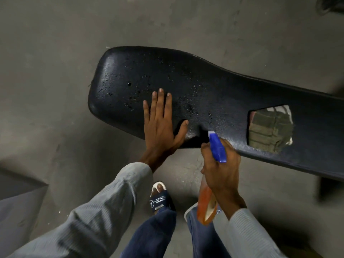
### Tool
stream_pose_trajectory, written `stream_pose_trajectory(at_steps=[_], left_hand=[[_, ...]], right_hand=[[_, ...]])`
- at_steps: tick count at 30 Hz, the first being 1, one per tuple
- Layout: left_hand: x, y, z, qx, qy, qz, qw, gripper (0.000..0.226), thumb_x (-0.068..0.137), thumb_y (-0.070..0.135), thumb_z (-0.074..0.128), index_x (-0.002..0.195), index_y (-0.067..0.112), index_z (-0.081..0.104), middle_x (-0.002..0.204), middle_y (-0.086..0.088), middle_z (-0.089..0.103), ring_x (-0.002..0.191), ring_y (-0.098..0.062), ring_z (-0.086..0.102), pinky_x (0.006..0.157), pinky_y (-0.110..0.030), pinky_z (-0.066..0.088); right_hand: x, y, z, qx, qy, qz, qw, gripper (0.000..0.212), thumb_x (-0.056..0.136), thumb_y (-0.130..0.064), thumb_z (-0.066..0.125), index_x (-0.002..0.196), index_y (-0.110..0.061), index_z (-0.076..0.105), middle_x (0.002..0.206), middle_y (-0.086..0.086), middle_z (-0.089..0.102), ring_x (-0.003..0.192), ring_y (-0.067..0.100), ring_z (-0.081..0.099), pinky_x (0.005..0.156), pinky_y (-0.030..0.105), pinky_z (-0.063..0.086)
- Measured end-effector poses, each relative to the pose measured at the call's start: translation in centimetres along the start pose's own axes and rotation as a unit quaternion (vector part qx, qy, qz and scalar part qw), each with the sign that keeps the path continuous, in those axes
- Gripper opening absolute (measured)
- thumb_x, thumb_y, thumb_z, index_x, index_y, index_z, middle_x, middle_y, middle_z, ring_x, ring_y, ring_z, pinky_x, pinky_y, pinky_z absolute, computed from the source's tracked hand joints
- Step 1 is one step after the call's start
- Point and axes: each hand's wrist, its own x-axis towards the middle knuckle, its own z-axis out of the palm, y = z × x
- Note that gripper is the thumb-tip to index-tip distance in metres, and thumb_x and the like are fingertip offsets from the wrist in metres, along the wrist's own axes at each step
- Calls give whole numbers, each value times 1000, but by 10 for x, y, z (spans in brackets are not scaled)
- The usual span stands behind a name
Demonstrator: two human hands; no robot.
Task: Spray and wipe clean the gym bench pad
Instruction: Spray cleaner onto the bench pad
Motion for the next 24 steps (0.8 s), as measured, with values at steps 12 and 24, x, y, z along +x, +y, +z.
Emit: stream_pose_trajectory(at_steps=[12, 24], left_hand=[[3, 43, 18, 15, -26, 42, 999, 86, 103, 59, 48, 167, 4, 30, 177, -21, 18, 166, -38, 12, 134, -60, 7], [-12, 73, 24, 1, -54, 92, 994, 82, 104, 56, 47, 166, 4, 33, 177, -19, 21, 166, -36, 14, 135, -56, 7]], right_hand=[[26, 9, -56, 0, 90, 35, 995, 42, 88, -49, 54, 70, -11, 54, 63, 15, 62, 65, 37, 61, 78, 44, 49], [-21, 25, -57, 17, 72, 4, 997, 20, 91, -31, 64, 76, -25, 53, 72, -8, 51, 62, 33, 58, 64, 59, 56]])
